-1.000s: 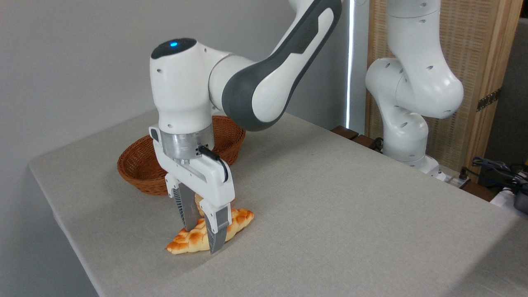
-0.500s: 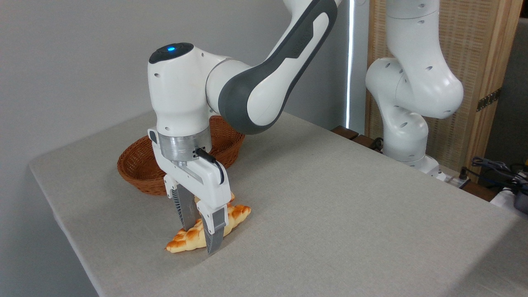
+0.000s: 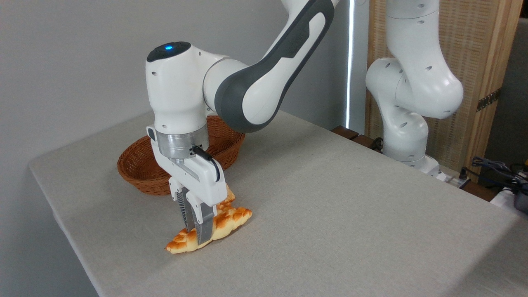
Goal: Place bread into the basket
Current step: 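Close the gripper on the croissant's middle and lift it, then carry the held croissant over the woven basket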
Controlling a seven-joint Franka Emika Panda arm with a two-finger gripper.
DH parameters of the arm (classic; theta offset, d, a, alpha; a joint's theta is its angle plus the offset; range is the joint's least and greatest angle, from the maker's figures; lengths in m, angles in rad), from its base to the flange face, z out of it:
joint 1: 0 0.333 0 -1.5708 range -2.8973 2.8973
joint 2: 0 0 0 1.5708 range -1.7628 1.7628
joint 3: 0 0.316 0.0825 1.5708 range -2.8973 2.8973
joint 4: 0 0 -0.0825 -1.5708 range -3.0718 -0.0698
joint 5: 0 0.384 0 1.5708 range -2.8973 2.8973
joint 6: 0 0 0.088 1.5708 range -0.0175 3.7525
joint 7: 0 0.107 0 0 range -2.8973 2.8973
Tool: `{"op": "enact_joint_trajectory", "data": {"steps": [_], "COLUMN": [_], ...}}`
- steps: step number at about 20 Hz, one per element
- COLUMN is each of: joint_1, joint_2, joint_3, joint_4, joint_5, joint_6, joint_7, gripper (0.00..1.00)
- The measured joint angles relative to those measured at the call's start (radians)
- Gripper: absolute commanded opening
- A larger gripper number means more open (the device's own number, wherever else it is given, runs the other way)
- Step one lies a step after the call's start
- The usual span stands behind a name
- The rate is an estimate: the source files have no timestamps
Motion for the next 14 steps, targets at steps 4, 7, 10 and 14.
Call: {"op": "enact_joint_trajectory", "data": {"steps": [4, 7, 10, 14], "joint_1": [0.0, 0.0, 0.0, 0.004], "joint_2": [0.0, 0.0, -0.003, -0.006], "joint_3": [0.0, 0.0, 0.0, 0.005], "joint_4": [0.0, 0.005, 0.016, 0.048], "joint_5": [0.0, 0.0, 0.0, 0.0], "joint_6": [0.0, 0.0, 0.001, 0.003], "joint_7": [0.0, 0.0, 0.0, -0.001], "gripper": [0.23, 0.23, 0.23, 0.23]}}
